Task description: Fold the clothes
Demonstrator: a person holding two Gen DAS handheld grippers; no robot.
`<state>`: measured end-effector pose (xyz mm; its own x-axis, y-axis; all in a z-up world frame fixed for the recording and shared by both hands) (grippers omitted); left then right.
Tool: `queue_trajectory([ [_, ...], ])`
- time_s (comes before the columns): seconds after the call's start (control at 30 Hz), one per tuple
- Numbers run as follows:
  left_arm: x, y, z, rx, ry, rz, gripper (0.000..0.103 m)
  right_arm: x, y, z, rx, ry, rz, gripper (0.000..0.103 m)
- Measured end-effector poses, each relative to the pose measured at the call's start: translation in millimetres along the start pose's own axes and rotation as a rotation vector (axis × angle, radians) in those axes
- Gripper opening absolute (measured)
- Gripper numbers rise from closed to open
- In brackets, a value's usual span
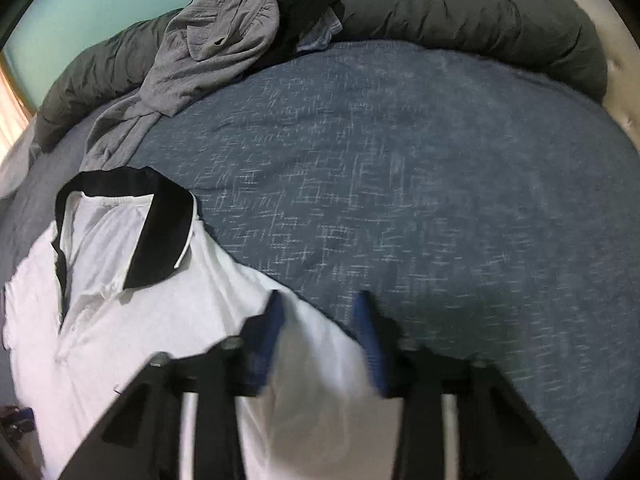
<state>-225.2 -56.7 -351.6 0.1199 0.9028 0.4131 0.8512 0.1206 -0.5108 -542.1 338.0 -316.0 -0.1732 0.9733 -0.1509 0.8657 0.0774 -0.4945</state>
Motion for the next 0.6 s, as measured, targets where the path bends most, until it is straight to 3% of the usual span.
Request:
queue_trajectory([
  [0.1, -1, 1, 1, 0.0, 0.0, -0.002, 0.028, -4, 2, 3, -0.011, -0.033, -0.02, 0.006],
  [0.23, 0, 1, 1, 0.001, -0.002, 0.001, 0.028, -2, -1, -3, 0.033, -0.047, -0.007, 0.004],
  [0.4, -1, 0, 1, 0.001, -0.004, 0.002, 0.028, 7, -9, -9, 0.087, 0.022, 0.031, 0.004],
  [0.6, -2, -1, 3, -0.002, -0.007, 0.003, 0.028, 11, -8, 13, 0.016, 0.002, 0.074, 0.004],
])
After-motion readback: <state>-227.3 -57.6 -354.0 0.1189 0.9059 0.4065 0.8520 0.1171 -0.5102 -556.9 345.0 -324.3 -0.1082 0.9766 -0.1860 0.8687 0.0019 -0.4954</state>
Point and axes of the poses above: each gripper's, at about its wrist camera, not at the fingertips, and z roughly the way its jaws point, x to its right, y to its underside, the point moved 1 cm from there along z, roughly the way its jaws point, and after that the axes turned 5 degrees about z, right-handed, at the moved point
